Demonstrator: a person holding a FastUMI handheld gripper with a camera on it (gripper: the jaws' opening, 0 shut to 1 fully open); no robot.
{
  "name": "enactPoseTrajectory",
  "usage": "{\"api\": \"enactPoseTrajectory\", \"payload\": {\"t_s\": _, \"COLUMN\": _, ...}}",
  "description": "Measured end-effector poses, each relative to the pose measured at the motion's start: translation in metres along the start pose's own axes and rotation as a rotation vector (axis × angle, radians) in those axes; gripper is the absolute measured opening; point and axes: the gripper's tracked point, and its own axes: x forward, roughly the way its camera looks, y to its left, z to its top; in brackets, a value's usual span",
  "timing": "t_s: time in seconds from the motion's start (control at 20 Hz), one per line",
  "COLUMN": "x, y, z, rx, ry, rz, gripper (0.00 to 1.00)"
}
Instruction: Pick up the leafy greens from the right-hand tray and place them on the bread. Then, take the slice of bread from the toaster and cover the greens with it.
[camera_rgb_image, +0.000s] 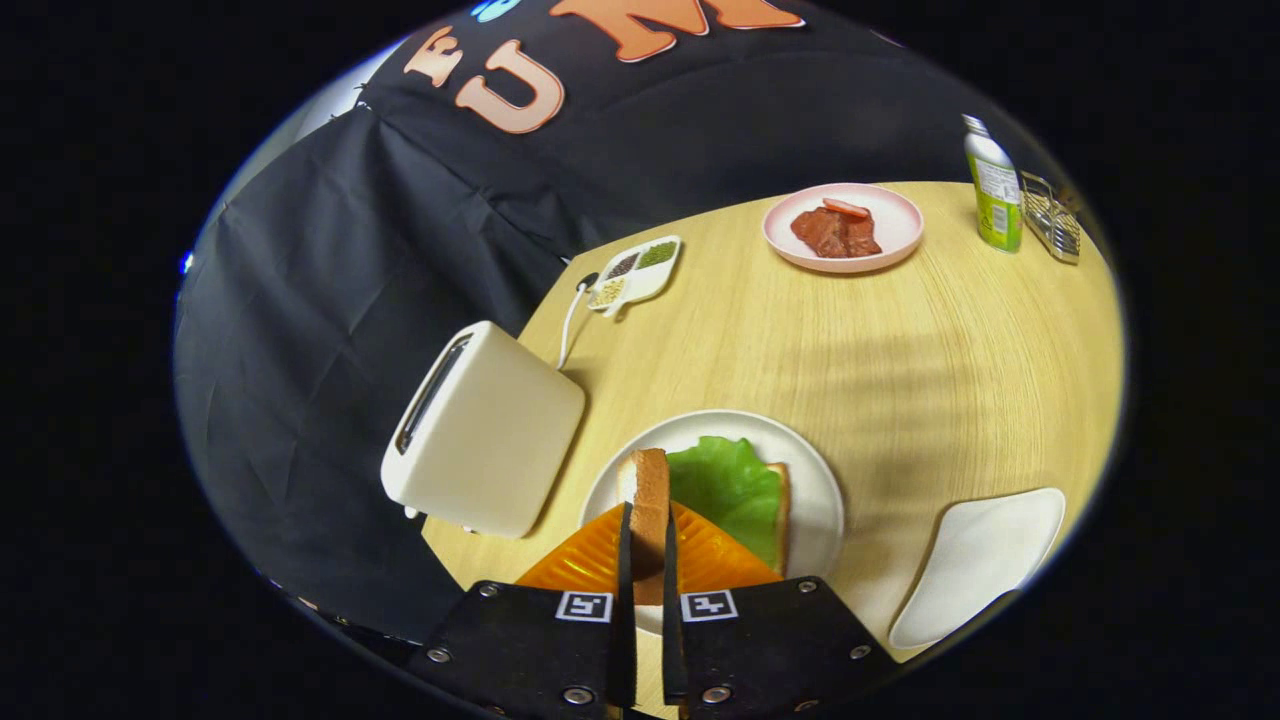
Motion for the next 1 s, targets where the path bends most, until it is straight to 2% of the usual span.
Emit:
{"api": "enactPoseTrajectory", "payload": {"t_s": 0.1, "x": 0.003, "y": -0.007, "z": -0.002, "rx": 0.003, "ry": -0.004, "rz": -0.007, "gripper": 0.11}}
{"api": "enactPoseTrajectory", "payload": {"t_s": 0.2, "x": 0.002, "y": -0.013, "z": -0.001, "rx": -0.025, "ry": -0.027, "rz": -0.022, "gripper": 0.15}}
{"api": "enactPoseTrajectory", "payload": {"t_s": 0.25, "x": 0.002, "y": -0.016, "z": 0.002, "rx": -0.060, "ry": -0.044, "rz": -0.041, "gripper": 0.22}}
{"api": "enactPoseTrajectory", "payload": {"t_s": 0.5, "x": -0.009, "y": -0.039, "z": 0.014, "rx": -0.181, "ry": -0.132, "rz": -0.165, "gripper": 0.41}}
{"api": "enactPoseTrajectory", "payload": {"t_s": 0.65, "x": -0.031, "y": -0.039, "z": 0.035, "rx": -0.220, "ry": -0.248, "rz": -0.202, "gripper": 0.57}}
{"api": "enactPoseTrajectory", "payload": {"t_s": 0.75, "x": -0.055, "y": -0.040, "z": 0.050, "rx": -0.260, "ry": -0.332, "rz": -0.243, "gripper": 0.64}}
{"api": "enactPoseTrajectory", "payload": {"t_s": 1.0, "x": -0.125, "y": -0.030, "z": 0.089, "rx": -0.338, "ry": -0.591, "rz": -0.324, "gripper": 0.75}}
